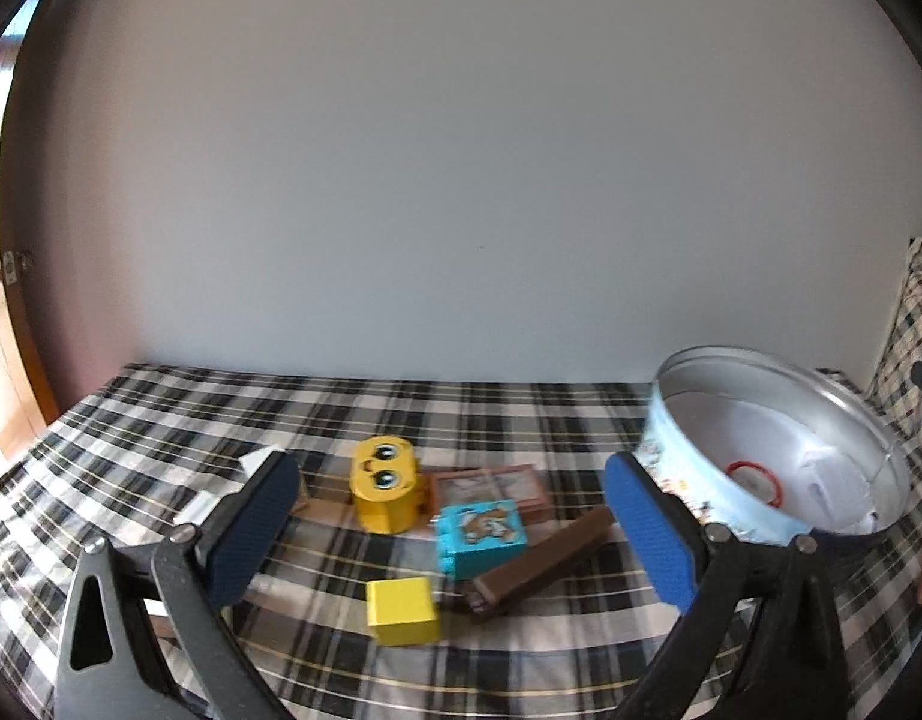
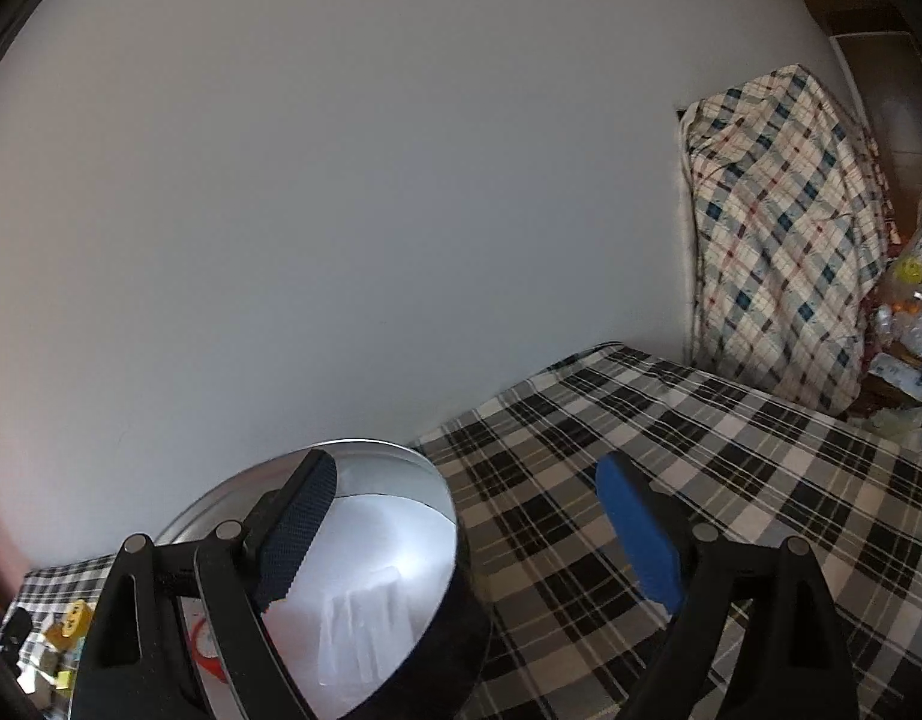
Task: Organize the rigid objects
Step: 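Lift both open tools away from the tin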
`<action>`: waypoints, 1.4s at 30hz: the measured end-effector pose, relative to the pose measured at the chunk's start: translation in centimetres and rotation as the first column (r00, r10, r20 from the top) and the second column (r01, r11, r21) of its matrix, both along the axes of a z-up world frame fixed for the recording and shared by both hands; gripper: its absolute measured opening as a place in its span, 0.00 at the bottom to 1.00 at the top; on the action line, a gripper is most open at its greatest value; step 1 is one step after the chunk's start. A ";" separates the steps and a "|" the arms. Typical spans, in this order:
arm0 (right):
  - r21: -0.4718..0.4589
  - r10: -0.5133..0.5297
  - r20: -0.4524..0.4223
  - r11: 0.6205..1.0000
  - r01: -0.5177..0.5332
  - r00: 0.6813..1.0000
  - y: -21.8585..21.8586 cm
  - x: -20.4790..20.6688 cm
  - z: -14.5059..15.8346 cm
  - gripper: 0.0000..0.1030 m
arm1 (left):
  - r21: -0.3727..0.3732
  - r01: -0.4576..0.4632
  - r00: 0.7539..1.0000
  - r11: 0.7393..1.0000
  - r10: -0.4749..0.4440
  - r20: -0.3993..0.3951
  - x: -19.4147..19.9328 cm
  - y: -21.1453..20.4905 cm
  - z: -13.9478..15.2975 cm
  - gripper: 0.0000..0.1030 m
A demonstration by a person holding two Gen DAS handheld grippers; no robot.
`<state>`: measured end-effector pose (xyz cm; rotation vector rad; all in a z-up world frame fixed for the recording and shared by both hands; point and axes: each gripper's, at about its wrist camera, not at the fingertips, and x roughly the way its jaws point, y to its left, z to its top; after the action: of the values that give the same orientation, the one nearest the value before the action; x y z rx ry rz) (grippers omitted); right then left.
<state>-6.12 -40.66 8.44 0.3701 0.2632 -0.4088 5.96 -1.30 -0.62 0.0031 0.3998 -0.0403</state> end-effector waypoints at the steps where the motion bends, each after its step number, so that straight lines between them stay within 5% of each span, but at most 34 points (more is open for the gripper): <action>1: -0.001 -0.005 -0.005 1.000 0.005 1.000 0.2 0.0 -0.2 0.87 | 0.001 0.000 1.000 1.000 0.000 0.001 -0.1 0.2 -0.1 0.99; 11: -0.109 -0.104 0.089 0.988 0.113 0.991 3.4 -2.1 0.2 0.88 | 0.027 0.031 1.000 0.999 -0.031 -0.005 -1.1 1.4 -0.6 1.00; 16: -0.161 -0.088 0.044 0.982 0.094 0.995 4.9 -1.6 0.0 0.88 | 0.029 0.046 0.999 0.999 -0.046 -0.010 -1.4 1.6 -0.4 1.00; 42: -0.134 0.039 -0.061 0.990 -0.047 0.997 13.3 -3.9 -1.1 0.88 | 0.008 0.043 0.999 0.999 -0.043 -0.027 -2.4 7.1 -0.4 1.00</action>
<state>-10.04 -27.32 7.37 0.2187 0.2982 -0.3929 3.55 5.76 -1.00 0.0197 0.4270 -0.0810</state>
